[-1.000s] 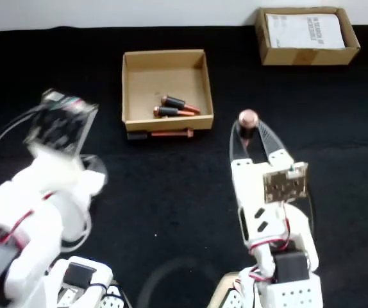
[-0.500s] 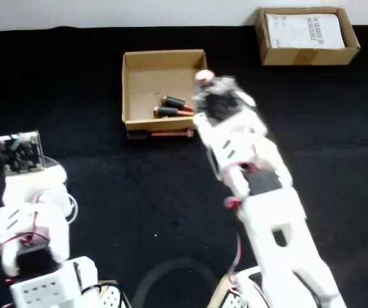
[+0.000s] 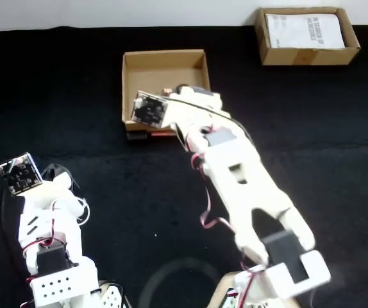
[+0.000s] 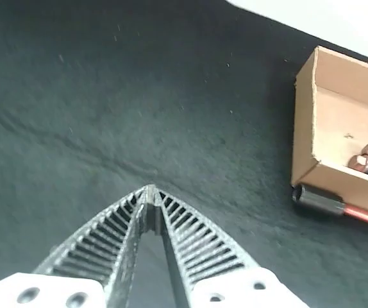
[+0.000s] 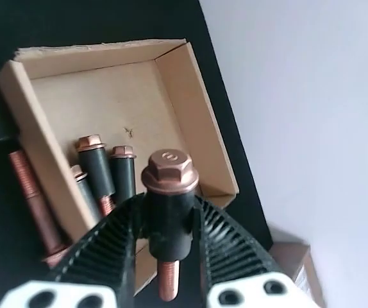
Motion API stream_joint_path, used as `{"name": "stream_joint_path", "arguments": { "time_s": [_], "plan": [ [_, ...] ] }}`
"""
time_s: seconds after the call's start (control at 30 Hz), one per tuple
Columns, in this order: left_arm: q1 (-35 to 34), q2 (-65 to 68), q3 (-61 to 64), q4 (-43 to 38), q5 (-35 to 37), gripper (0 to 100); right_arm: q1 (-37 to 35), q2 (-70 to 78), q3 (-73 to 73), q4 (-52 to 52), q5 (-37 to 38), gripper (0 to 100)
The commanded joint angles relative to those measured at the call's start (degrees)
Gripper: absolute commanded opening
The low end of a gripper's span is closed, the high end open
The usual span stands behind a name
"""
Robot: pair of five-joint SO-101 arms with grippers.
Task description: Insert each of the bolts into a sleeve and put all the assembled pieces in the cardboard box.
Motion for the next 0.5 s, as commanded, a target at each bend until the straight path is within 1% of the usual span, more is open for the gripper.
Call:
{"name": "stream_joint_path", "arguments": {
  "time_s": [0.0, 0.27, 0.33, 0.4, 0.47],
  "plan": [
    [1.89, 2.15, 1.36, -3.60, 2.46, 1, 0.04, 5.76, -9.54, -1.54, 1.41, 0.7],
    [1.89, 2.68, 1.36, -3.96, 2.46, 1, 0.04, 20.88, -17.63, -1.36, 1.05, 1.3],
    [1.98, 2.68, 1.36, -3.96, 2.37, 1, 0.04, 24.13, -20.18, -1.19, -0.44, 1.6],
    [1.98, 2.68, 1.36, -3.96, 2.37, 1, 0.04, 26.33, -22.64, -1.10, -4.22, 5.7],
    [1.98, 2.68, 1.36, -3.96, 2.37, 1, -0.04, 26.95, -24.04, -0.57, -8.26, 12.8]
  ]
}}
